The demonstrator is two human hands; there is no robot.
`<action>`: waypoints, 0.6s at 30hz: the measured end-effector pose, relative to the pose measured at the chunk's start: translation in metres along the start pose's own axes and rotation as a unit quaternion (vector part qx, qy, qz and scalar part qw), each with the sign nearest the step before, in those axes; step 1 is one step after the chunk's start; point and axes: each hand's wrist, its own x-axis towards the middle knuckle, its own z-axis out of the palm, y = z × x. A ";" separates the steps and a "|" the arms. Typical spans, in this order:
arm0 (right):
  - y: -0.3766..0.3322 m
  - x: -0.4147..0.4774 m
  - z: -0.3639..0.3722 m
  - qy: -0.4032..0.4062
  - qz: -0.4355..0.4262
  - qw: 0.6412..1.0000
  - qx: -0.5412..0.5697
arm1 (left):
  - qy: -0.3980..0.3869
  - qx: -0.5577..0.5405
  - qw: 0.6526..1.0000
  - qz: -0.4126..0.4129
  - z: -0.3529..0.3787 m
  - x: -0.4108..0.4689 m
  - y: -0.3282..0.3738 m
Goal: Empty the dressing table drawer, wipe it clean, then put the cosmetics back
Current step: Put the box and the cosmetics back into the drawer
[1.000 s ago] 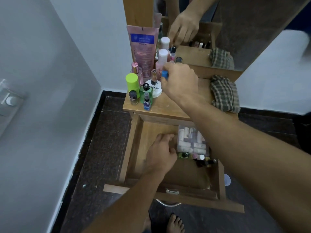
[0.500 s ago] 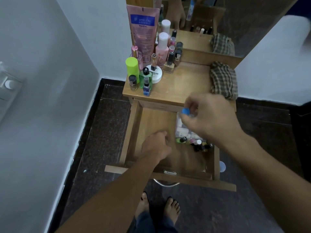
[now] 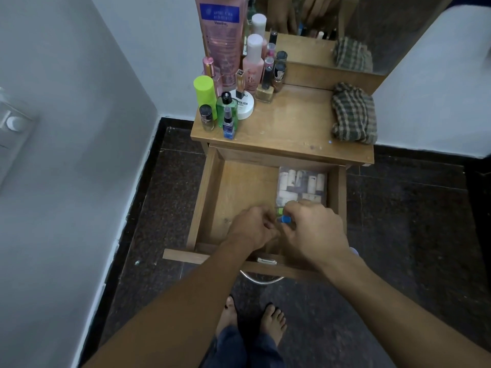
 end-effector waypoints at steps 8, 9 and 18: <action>-0.002 0.002 0.005 -0.008 0.000 1.000 -0.014 | 0.029 -0.011 1.000 -0.005 0.002 0.000 0.004; -0.002 0.002 0.004 -0.004 -0.001 1.000 -0.015 | 0.029 -0.012 1.000 -0.003 0.002 0.000 0.004; -0.007 0.000 -0.018 0.037 -0.030 0.999 -0.002 | 0.029 0.010 0.999 0.013 0.001 0.002 0.003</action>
